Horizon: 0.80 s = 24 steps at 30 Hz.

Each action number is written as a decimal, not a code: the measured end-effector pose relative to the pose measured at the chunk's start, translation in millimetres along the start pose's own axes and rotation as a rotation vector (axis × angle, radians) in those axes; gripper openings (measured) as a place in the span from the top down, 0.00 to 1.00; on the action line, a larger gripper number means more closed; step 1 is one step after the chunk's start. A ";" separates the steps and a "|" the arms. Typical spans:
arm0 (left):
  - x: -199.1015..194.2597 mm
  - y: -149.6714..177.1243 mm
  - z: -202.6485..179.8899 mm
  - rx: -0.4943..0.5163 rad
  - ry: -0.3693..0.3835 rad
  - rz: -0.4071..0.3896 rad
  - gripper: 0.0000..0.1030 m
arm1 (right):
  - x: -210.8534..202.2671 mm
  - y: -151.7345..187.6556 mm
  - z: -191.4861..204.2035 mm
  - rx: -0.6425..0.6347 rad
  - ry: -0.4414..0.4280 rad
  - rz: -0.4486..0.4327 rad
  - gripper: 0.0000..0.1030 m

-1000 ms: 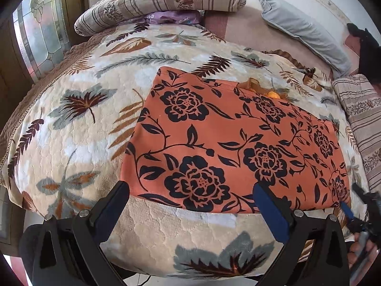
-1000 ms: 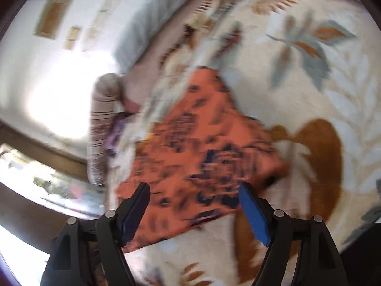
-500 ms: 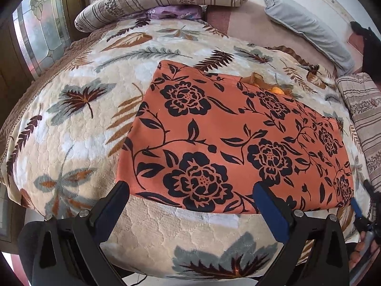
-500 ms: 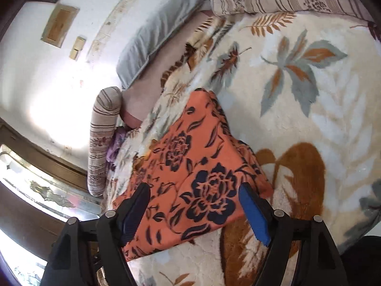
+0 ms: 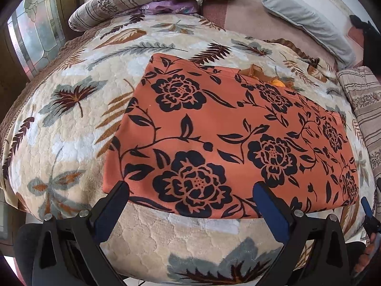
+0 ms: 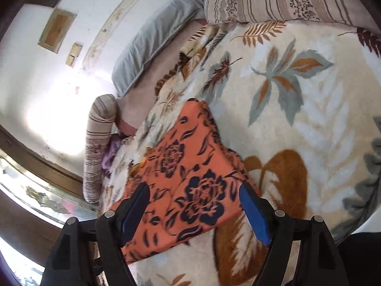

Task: Fold small clothes
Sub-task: 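Press the folded orange blouse edge with the right gripper to square it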

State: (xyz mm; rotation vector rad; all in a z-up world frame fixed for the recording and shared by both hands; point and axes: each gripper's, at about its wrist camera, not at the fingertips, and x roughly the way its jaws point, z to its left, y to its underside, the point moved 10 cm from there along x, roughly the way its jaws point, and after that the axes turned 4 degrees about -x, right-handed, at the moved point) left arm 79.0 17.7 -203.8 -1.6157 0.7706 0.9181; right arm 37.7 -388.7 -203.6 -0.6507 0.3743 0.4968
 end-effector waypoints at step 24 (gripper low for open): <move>19.2 -17.1 -42.6 0.124 -0.034 -0.066 0.00 | 66.3 28.0 4.5 0.221 -0.026 0.111 0.65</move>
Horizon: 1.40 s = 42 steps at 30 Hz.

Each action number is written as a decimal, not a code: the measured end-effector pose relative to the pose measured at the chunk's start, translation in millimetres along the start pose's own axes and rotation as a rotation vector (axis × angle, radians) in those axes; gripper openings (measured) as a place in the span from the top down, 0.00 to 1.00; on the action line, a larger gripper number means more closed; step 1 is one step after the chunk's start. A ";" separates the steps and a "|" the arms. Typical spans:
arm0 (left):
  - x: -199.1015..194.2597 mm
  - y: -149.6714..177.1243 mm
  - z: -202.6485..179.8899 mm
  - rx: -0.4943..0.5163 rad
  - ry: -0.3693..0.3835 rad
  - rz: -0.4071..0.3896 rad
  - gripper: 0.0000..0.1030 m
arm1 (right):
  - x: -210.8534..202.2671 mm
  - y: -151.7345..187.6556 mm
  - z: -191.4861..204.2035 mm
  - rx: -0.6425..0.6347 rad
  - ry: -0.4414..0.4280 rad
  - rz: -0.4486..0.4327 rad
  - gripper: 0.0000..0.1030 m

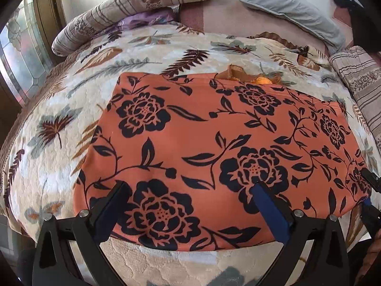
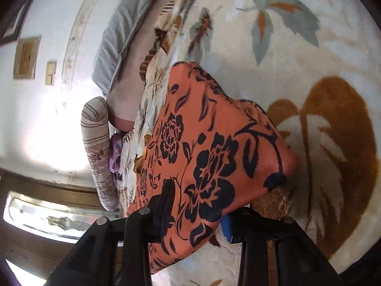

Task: Fold small clothes
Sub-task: 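Press the folded orange blouse edge with the right gripper to square it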

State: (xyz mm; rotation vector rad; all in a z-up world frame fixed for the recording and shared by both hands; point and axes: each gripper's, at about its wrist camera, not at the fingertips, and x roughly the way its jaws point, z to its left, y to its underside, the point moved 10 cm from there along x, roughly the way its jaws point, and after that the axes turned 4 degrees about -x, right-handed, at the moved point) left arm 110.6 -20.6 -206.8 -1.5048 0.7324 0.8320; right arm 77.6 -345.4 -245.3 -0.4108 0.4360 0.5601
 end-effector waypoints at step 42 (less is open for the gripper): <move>25.0 2.3 -10.4 0.026 -0.023 0.072 0.00 | 6.2 -13.1 -2.8 -0.046 0.021 -0.013 0.34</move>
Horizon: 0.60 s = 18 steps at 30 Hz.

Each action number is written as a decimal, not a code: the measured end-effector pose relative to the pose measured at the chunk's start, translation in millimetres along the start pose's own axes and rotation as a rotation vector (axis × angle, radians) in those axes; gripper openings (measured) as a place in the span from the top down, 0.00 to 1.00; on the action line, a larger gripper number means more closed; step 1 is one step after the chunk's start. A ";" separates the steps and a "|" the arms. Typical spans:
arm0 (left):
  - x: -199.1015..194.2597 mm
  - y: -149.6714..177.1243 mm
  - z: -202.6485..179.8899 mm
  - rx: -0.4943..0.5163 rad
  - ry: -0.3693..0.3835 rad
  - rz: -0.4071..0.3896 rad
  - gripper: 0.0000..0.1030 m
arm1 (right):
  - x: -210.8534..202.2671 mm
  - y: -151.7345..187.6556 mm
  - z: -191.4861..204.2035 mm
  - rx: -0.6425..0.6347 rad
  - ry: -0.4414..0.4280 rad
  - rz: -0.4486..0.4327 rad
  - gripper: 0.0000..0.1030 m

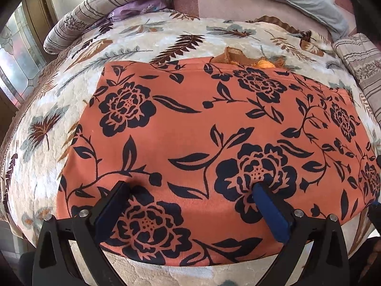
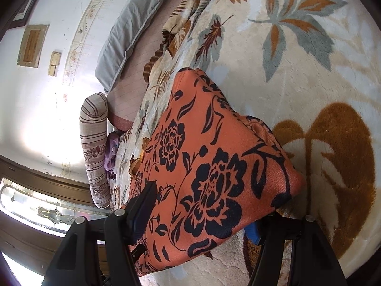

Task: Fold small clothes
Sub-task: 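Press the folded orange blouse edge with the right gripper to square it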

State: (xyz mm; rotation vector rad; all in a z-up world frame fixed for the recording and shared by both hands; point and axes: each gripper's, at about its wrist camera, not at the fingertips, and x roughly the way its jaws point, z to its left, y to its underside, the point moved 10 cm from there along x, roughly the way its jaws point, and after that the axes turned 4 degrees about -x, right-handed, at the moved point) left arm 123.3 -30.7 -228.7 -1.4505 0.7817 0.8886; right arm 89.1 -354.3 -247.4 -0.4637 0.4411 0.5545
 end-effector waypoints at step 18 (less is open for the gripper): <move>10.3 -2.1 -9.2 0.009 0.013 -0.004 0.00 | 1.3 -8.1 -2.6 0.017 0.002 0.007 0.34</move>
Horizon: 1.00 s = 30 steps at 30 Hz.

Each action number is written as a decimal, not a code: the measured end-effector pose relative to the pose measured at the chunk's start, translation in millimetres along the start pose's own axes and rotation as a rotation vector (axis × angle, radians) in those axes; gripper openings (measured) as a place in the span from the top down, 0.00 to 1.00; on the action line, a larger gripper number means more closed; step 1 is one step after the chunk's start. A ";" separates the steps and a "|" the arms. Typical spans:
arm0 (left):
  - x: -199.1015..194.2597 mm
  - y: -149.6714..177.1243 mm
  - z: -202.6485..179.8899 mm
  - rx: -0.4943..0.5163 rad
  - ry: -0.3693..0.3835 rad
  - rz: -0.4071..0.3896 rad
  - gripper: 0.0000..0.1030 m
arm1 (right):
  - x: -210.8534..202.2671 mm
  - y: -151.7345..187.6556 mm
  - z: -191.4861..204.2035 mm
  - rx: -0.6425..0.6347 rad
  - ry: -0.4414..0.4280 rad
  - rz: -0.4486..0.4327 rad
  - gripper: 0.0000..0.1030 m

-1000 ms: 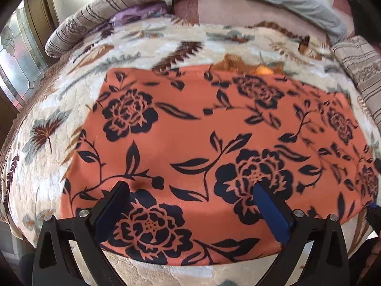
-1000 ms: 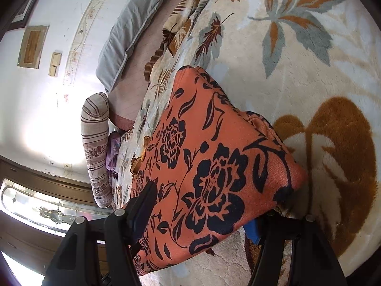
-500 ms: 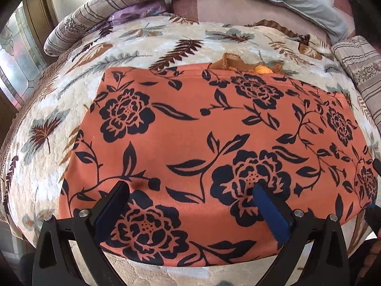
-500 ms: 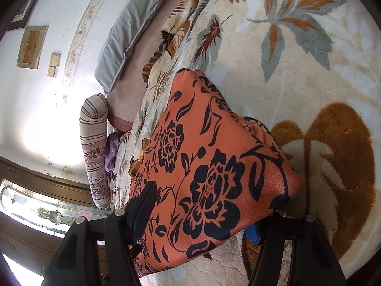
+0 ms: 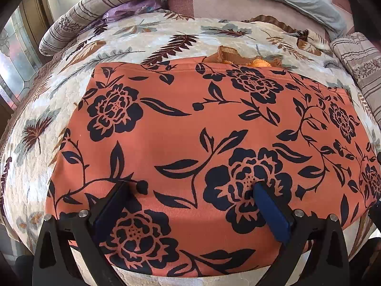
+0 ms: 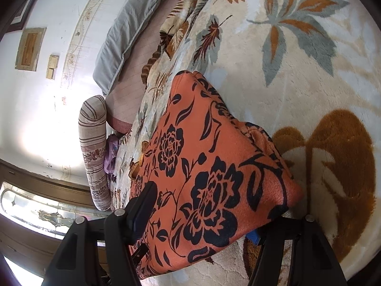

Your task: Fold small clothes

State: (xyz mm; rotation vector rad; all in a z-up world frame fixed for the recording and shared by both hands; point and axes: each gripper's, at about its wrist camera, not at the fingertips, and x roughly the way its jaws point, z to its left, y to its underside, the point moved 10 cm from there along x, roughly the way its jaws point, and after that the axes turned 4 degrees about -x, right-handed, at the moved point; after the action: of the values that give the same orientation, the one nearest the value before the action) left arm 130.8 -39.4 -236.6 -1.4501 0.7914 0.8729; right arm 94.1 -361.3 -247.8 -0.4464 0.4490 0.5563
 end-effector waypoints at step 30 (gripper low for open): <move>-73.6 3.9 198.5 -0.466 -0.010 -0.227 0.00 | 19.8 51.1 228.6 -0.711 0.107 -0.064 0.87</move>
State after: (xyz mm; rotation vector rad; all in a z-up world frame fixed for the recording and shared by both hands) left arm 79.0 156.9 -176.4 -1.8991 0.4145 0.9244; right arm 143.3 -197.2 -86.8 -1.1708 0.3274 0.6248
